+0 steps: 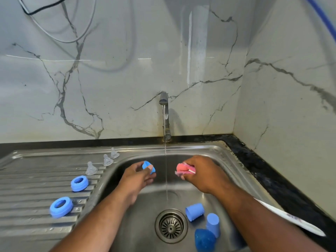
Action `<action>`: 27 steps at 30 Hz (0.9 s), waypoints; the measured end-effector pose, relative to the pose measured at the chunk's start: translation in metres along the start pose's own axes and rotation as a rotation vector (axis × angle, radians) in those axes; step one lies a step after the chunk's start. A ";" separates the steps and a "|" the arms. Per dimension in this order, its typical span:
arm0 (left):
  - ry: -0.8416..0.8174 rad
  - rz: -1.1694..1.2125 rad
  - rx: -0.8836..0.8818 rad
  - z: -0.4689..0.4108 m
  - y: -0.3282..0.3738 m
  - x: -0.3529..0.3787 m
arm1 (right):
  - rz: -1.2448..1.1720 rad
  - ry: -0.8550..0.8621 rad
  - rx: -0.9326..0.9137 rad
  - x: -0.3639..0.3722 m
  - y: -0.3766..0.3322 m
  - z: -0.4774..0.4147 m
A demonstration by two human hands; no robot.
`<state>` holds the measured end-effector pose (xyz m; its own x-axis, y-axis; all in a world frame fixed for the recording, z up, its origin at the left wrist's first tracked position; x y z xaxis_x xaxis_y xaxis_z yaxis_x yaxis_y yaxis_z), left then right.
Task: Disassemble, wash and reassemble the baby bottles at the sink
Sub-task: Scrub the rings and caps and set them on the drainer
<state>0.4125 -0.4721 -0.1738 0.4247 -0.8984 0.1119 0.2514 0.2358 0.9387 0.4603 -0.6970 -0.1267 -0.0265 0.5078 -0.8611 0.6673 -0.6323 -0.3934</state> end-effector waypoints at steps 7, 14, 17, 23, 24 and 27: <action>-0.003 0.397 -0.404 -0.006 0.007 0.015 | -0.007 -0.081 0.097 0.012 0.016 -0.001; 0.053 0.350 -0.326 -0.032 -0.011 0.055 | -0.037 -0.086 0.108 0.016 0.021 -0.003; 0.059 0.273 -0.336 -0.035 -0.019 0.049 | -0.029 -0.089 0.117 0.017 0.025 -0.005; 0.061 0.218 -0.367 -0.039 -0.016 0.036 | -0.031 -0.091 0.122 0.019 0.025 -0.005; 0.035 0.222 -0.365 -0.038 -0.015 0.040 | -0.023 -0.092 0.124 0.019 0.024 -0.005; -0.026 0.251 -0.330 -0.035 -0.010 0.052 | -0.012 -0.081 0.121 0.018 0.022 -0.005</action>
<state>0.4626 -0.5082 -0.1889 0.4875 -0.8059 0.3359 0.4100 0.5510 0.7269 0.4787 -0.6987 -0.1498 -0.0970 0.4699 -0.8774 0.5722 -0.6949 -0.4355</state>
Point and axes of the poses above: each hand's wrist, its own z-axis away from the middle knuckle, its own x-axis out of the palm, y = z × x, the point moved 2 cm from there along -z, towards the middle knuckle, and after that the axes turned 11 degrees about -x, right-handed, at the moved point
